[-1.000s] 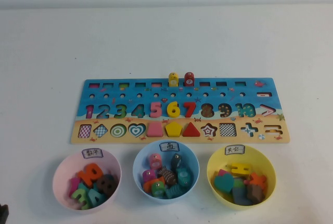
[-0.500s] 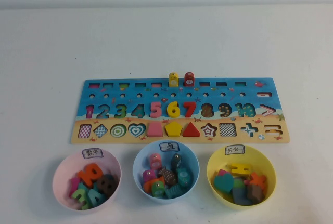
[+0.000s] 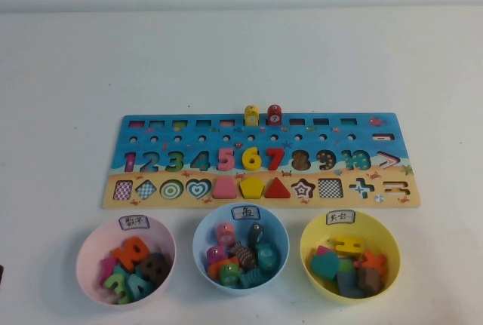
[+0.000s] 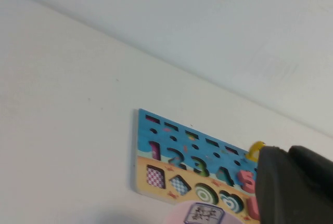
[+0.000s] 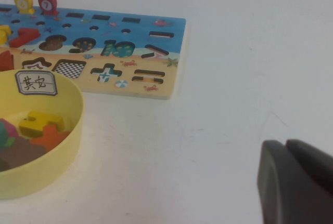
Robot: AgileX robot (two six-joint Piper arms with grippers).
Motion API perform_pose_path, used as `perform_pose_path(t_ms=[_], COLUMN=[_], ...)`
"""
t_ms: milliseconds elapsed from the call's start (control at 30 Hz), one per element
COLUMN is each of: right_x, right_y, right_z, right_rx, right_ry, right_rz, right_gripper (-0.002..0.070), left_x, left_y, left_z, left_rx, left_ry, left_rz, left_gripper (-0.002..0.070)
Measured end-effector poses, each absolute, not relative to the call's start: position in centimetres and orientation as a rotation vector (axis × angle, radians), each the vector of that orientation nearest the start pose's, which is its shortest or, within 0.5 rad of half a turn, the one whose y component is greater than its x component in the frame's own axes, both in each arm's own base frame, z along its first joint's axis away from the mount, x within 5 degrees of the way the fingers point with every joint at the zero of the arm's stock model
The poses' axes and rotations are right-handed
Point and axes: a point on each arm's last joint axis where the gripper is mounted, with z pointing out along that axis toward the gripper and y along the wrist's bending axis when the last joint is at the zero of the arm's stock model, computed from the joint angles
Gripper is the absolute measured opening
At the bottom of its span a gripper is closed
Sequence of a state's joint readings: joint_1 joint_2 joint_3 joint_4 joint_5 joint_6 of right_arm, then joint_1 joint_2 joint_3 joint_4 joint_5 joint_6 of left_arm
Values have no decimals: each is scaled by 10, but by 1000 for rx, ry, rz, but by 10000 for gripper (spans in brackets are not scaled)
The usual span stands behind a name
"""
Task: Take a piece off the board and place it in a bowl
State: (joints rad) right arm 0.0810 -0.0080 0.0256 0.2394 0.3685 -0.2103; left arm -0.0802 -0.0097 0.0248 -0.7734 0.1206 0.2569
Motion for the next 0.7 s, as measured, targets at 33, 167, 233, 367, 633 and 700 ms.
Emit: perform_pose_path(t_ms=[33,167,233,367,633,700], right_x=[52,52,52,52,52,52], right_y=[12,12,12,12,12,12], right_z=[173,173,173,173,173,173], right_rx=[-122,-122,-122,-122,-122,-122], right_ry=[1858,1858,1858,1858,1858,1858], right_rz=[145,145,145,145,145,145], right_gripper=[-17,-17,-17,-17,-17,-17], left_x=[55,57,62,82,143,158], left_y=[-14,-21,-25,-31,-43,-45], left_z=[200,226,240,267,304,308], left_rx=[-270,-219,-185,-91,120,172], left_ry=[1596,1675,1739,1908,2185,2226], left_rz=[-543,-589,-595,-562,-512,-498], left_gripper=[-2,-2,-2,-2,-2,-2])
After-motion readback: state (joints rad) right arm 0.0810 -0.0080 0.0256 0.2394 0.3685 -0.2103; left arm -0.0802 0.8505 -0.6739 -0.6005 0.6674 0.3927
